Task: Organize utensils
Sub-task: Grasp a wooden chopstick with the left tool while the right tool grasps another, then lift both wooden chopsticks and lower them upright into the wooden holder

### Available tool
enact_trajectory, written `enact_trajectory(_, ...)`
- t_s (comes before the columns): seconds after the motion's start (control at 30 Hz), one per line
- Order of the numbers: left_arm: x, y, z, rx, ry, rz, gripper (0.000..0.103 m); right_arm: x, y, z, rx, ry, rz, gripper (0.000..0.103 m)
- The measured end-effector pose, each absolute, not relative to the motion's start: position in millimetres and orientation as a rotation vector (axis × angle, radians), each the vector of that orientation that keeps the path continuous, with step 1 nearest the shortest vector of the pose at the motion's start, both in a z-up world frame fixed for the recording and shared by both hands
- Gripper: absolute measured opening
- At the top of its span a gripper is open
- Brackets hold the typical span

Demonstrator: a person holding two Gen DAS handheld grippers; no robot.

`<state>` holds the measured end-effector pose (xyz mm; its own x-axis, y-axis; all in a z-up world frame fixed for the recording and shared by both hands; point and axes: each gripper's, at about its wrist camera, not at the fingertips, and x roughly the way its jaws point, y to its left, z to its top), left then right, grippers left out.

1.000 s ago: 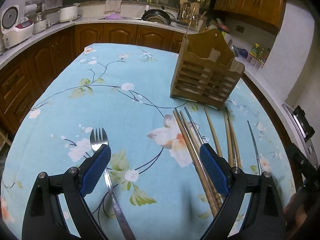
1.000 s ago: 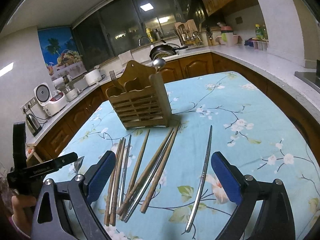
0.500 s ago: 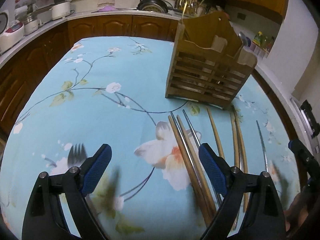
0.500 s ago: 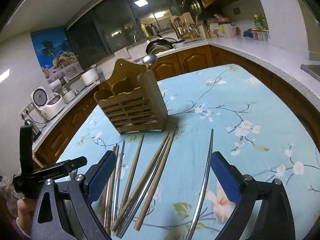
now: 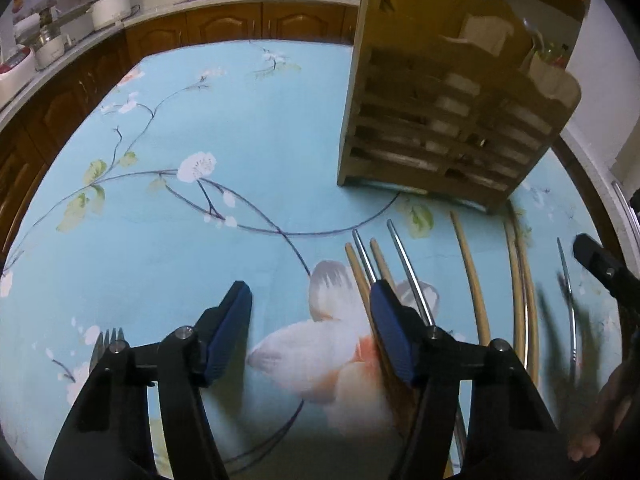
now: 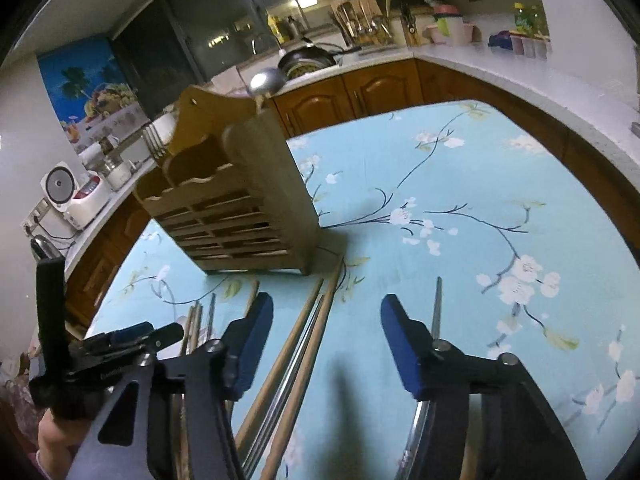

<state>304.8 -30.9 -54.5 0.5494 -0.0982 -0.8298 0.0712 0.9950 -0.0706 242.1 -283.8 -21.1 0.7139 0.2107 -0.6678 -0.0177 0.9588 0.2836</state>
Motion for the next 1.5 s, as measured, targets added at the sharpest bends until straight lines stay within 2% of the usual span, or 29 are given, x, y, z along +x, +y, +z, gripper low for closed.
enact_trajectory(0.13, 304.5, -32.1, -55.1, -0.031, 0.984, -0.094, 0.064, 259.0, -279.9, -31.3, 0.255, 0.809, 0.114, 0.046)
enact_trajectory(0.3, 297.6, -41.3, -57.8, 0.064, 0.983, -0.099, 0.061, 275.0, -273.0, -43.5, 0.214, 0.861, 0.095, 0.032)
enact_trajectory(0.43, 300.9, -38.4, -56.8, 0.037, 0.991, -0.107, 0.060, 286.5, -268.8, -52.0, 0.176, 0.896, 0.077, 0.022)
enact_trajectory(0.73, 309.4, -49.2, -58.1, 0.072, 0.975, -0.105, 0.060, 300.4, -262.4, -52.3, 0.115, 0.904, 0.054, 0.019)
enact_trajectory(0.77, 309.9, -50.2, -58.4, 0.077, 0.969, -0.111, 0.057, 303.0, -260.9, -52.6, 0.101, 0.905, 0.051, 0.019)
enact_trajectory(0.8, 310.4, -51.3, -58.3, 0.082, 0.962, -0.122, 0.051, 305.4, -259.6, -52.9, 0.093, 0.906, 0.049, 0.019)
enact_trajectory(0.87, 308.0, -55.4, -56.6, 0.100, 0.952, -0.154, 0.030, 308.4, -256.9, -53.0, 0.070, 0.909, 0.040, 0.009)
enact_trajectory(0.9, 306.7, -57.3, -56.2, 0.111, 0.951, -0.162, 0.016, 308.2, -257.3, -53.1, 0.076, 0.909, 0.046, 0.008)
enact_trajectory(0.93, 305.5, -58.7, -55.4, 0.123, 0.952, -0.175, 0.010, 307.3, -259.1, -53.1, 0.099, 0.909, 0.058, 0.007)
enact_trajectory(1.1, 299.4, -50.4, -54.2, 0.072, 0.967, -0.230, 0.005, 286.9, -272.6, -44.8, 0.214, 0.877, 0.095, 0.005)
enact_trajectory(1.33, 282.7, -36.2, -51.1, -0.003, 0.981, -0.277, 0.004, 244.0, -286.1, -16.8, 0.305, 0.803, 0.150, 0.005)
enact_trajectory(1.5, 266.8, -26.2, -28.1, -0.049, 0.927, -0.314, 0.004, 223.9, -286.7, 2.4, 0.324, 0.760, 0.183, 0.005)
